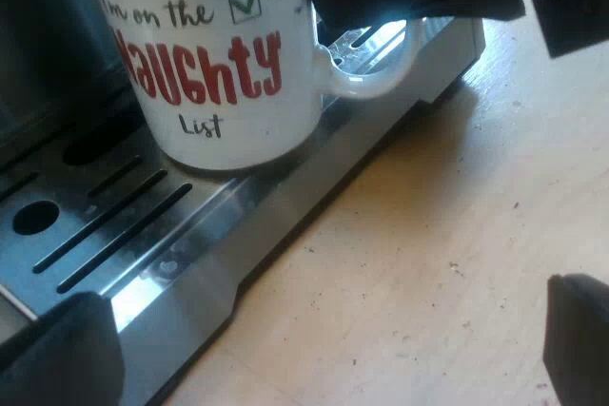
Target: Place mug into machine
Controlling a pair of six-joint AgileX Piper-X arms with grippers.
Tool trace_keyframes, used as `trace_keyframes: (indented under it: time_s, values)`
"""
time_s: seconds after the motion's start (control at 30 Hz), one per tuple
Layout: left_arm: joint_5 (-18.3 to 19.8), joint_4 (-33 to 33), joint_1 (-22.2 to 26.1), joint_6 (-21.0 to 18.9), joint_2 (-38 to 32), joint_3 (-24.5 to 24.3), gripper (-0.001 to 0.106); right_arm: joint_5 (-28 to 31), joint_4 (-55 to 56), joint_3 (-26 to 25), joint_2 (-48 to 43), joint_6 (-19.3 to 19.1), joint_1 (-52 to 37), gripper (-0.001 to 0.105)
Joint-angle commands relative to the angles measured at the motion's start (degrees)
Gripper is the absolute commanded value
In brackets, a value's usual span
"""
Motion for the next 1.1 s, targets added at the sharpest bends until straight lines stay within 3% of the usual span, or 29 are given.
trace_keyframes:
  time_s: [0.03,0.4,0.6,0.7,0.93,1.1]
  values:
    - [0.37,-0.96,-0.19,-0.61,0.06,-0.37,0.091,-0.14,-3.10,-1.06,-0.62,-0.26,-0.06,0.000]
    - [-0.11,-1.65,-0.19,-0.61,0.06,-0.37,0.091,2.03,-3.10,-1.06,1.54,-0.26,-0.06,0.002]
    - [-0.11,-2.30,-0.19,-0.75,0.06,-0.37,0.091,2.03,-3.10,-1.06,1.65,-0.26,-0.06,0.040]
    - [-0.11,-2.30,-0.19,-0.75,0.06,-0.37,0.091,2.28,-3.10,-1.06,1.65,-0.26,-0.06,0.049]
    - [-0.11,-2.30,-0.19,-0.75,0.06,-0.37,0.091,2.95,-0.82,-0.06,-1.55,-0.26,1.67,0.050]
    - [-0.11,-2.30,-0.19,-0.75,0.06,-0.37,0.091,5.53,-2.53,3.97,-3.89,-0.13,1.96,0.050]
